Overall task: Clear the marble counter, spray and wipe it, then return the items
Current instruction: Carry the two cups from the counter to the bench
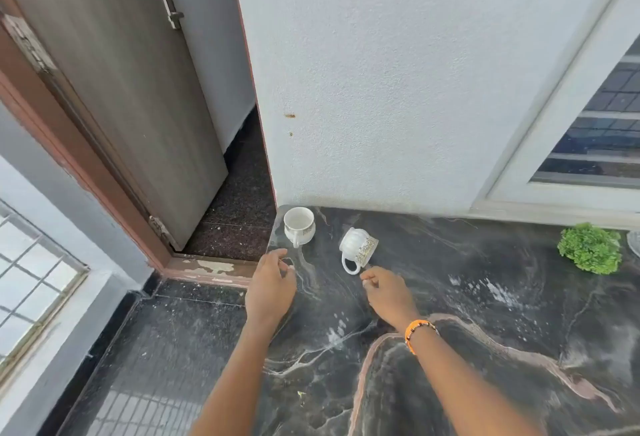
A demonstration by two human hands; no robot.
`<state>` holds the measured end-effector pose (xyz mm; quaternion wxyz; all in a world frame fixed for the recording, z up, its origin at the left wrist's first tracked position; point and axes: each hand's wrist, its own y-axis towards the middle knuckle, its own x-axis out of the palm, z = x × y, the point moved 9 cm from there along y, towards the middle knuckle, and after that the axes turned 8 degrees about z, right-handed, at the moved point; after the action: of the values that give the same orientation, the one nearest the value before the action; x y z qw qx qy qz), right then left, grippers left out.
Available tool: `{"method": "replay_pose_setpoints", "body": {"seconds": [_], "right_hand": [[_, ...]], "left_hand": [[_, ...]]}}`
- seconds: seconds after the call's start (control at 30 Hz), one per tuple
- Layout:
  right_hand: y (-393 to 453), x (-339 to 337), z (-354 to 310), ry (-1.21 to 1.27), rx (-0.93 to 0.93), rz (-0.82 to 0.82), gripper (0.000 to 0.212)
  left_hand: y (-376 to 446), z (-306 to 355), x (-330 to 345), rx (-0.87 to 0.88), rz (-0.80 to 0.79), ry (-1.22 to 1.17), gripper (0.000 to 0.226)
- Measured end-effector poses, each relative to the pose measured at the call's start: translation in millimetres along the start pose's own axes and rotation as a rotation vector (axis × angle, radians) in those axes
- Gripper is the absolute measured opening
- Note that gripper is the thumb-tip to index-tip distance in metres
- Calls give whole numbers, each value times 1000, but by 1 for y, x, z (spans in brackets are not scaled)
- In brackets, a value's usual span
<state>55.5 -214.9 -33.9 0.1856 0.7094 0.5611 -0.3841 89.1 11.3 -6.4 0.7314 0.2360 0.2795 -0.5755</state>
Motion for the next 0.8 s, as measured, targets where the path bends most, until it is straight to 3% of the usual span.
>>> {"method": "replay_pose_setpoints", "body": {"seconds": [0.13, 0.27, 0.43, 0.63, 0.8], "right_hand": [[16, 13, 20, 34, 216, 70, 24], [28, 29, 26, 63, 289, 100, 21], [40, 33, 36, 288, 432, 199, 52], [39, 41, 34, 563, 535, 213, 33], [25, 33, 44, 824, 621, 226, 32]], "left_hand": [[22, -17, 38, -191, -207, -150, 53], [41, -11, 61, -202, -267, -202, 37], [50, -8, 72, -317, -272, -358, 24], [42, -10, 78, -313, -253, -333, 13], [15, -1, 72, -211, -180, -317, 29]]}}
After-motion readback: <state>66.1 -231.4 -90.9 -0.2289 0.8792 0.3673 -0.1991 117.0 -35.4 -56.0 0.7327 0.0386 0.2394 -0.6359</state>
